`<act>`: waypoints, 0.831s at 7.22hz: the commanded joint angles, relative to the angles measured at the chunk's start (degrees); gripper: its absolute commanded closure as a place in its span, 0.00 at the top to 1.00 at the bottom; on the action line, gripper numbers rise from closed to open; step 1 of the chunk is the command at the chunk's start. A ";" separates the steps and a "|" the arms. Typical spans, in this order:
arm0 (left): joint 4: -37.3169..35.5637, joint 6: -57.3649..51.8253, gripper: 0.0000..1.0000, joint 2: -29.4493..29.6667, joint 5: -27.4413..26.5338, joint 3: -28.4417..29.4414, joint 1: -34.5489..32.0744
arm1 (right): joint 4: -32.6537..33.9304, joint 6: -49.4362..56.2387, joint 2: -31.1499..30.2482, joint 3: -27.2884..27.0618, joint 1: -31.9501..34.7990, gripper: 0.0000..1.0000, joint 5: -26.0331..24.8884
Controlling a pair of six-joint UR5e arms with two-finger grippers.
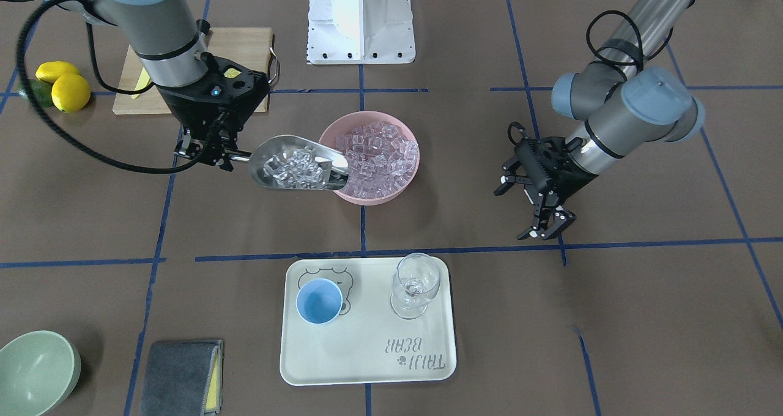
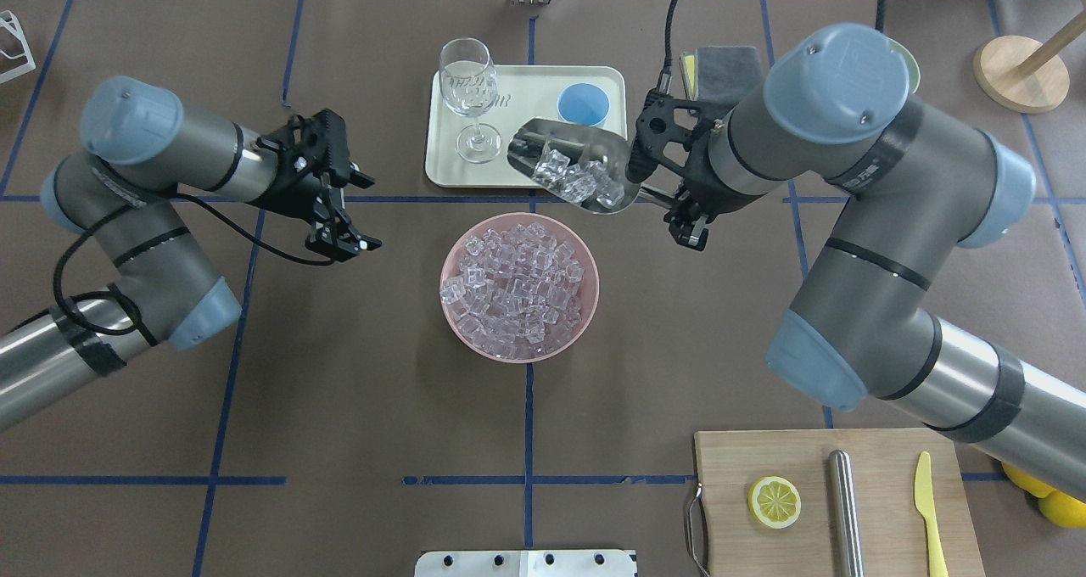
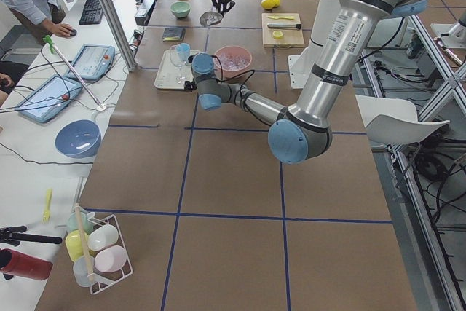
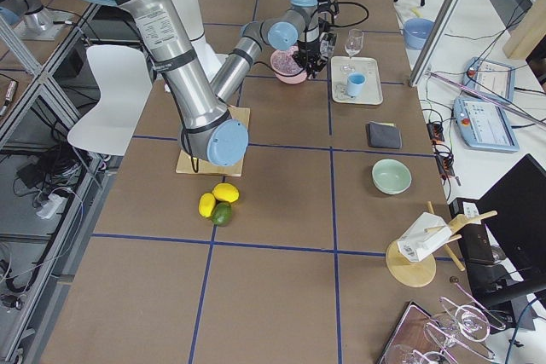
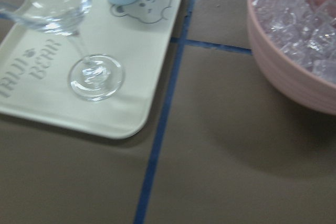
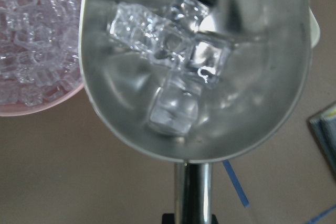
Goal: Put ice in cup with scoop
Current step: 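Lift the ice-filled scoop toward the tray while the left arm withdraws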
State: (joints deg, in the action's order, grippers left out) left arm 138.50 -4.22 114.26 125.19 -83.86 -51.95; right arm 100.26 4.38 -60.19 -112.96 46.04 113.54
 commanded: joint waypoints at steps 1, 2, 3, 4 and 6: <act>-10.74 0.09 1.00 -1.49 0.23 -3.14 -6.91 | 7.11 -6.90 0.25 -0.86 5.27 0.00 4.22; -13.32 0.17 1.00 -3.32 0.23 -4.80 -10.42 | 10.19 -7.10 0.33 -0.16 5.89 0.00 4.15; -16.91 0.26 1.00 -6.04 0.40 -6.91 -14.10 | 12.65 -7.10 0.51 0.81 6.07 0.00 4.06; -25.73 0.61 1.00 -6.76 0.66 -9.36 -16.23 | 18.42 -7.10 4.25 2.64 5.99 0.00 3.80; -31.36 -1.57 1.00 -12.52 0.84 -13.41 -21.60 | 28.55 -7.10 10.95 6.86 5.90 0.00 3.71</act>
State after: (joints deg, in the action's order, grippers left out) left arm 109.84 -4.58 105.87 125.95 -94.68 -70.96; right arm 123.39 -2.71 -52.37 -108.50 51.96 117.26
